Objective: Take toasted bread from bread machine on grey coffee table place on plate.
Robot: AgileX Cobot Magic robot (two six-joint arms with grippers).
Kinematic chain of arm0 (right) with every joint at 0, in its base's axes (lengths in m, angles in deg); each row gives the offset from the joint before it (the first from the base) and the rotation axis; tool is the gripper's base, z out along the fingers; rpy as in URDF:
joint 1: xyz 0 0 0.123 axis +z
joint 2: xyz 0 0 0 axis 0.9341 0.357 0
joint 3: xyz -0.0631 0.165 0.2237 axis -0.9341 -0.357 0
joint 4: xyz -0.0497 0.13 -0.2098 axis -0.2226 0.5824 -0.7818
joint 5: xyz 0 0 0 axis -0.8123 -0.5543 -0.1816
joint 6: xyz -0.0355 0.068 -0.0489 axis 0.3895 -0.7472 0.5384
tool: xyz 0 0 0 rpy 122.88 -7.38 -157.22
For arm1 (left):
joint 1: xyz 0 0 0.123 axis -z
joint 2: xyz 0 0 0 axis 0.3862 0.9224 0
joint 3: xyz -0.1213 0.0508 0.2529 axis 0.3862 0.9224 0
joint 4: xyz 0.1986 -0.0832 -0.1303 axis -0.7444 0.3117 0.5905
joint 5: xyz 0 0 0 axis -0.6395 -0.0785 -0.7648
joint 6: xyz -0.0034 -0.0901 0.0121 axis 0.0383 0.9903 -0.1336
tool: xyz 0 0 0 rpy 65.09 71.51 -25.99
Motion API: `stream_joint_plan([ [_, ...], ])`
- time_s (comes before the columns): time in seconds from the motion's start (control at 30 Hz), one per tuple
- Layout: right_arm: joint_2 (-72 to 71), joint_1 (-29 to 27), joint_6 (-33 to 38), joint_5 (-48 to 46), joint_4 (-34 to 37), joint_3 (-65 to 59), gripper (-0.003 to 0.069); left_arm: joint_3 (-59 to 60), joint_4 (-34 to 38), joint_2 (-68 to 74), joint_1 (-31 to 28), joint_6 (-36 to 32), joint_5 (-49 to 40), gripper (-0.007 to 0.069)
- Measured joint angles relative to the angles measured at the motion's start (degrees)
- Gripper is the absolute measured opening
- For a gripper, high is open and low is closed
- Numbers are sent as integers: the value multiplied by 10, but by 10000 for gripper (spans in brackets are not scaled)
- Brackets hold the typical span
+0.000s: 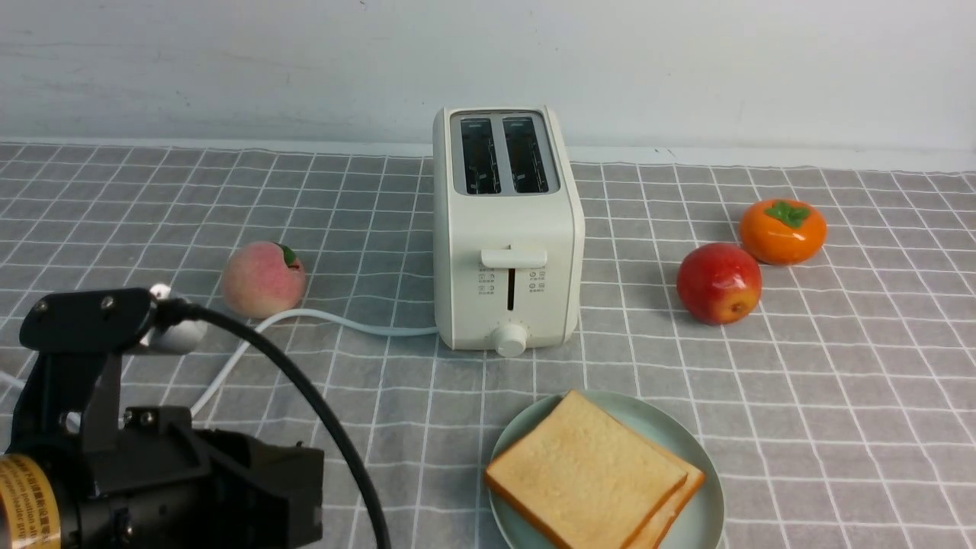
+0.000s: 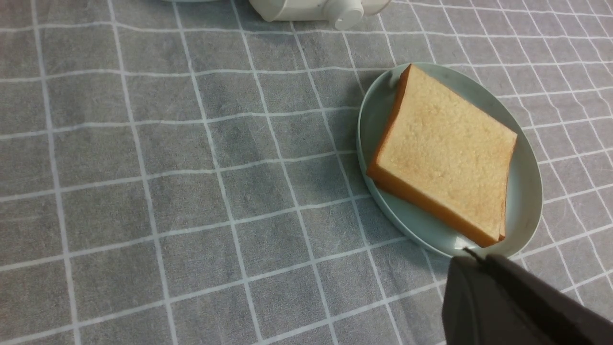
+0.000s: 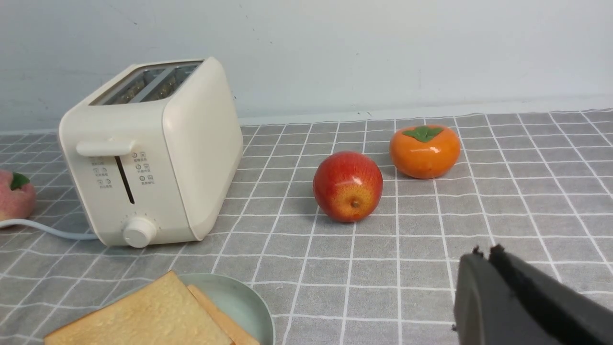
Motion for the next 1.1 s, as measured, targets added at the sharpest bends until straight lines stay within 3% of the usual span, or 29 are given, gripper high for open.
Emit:
stream_joint_plan([
  [0.2, 0, 0, 0, 0, 0, 0, 22, 15, 2, -12, 0, 0, 7, -9],
  [0.37, 0, 0, 0, 0, 0, 0, 29, 83, -10, -175, -9, -13, 5, -3],
  [0.47, 0, 0, 0, 0, 0, 0, 33, 116, -30, -258, -41, -21, 12, -3],
  [0.57, 0, 0, 0, 0, 0, 0, 36, 181, -52, -394, -143, -47, 23, 0],
  [0.6, 0, 0, 0, 0, 0, 0, 36, 184, -52, -407, -149, -52, 24, 0],
  [0.8, 0, 0, 0, 1, 0, 0, 41, 301, -38, -500, -291, -170, 27, 1],
  [0.9, 0, 0, 0, 0, 0, 0, 45, 341, -17, -500, -327, -202, 19, 4],
  [1.1, 0, 0, 0, 0, 0, 0, 53, 348, -16, -500, -338, -211, -1, 11],
])
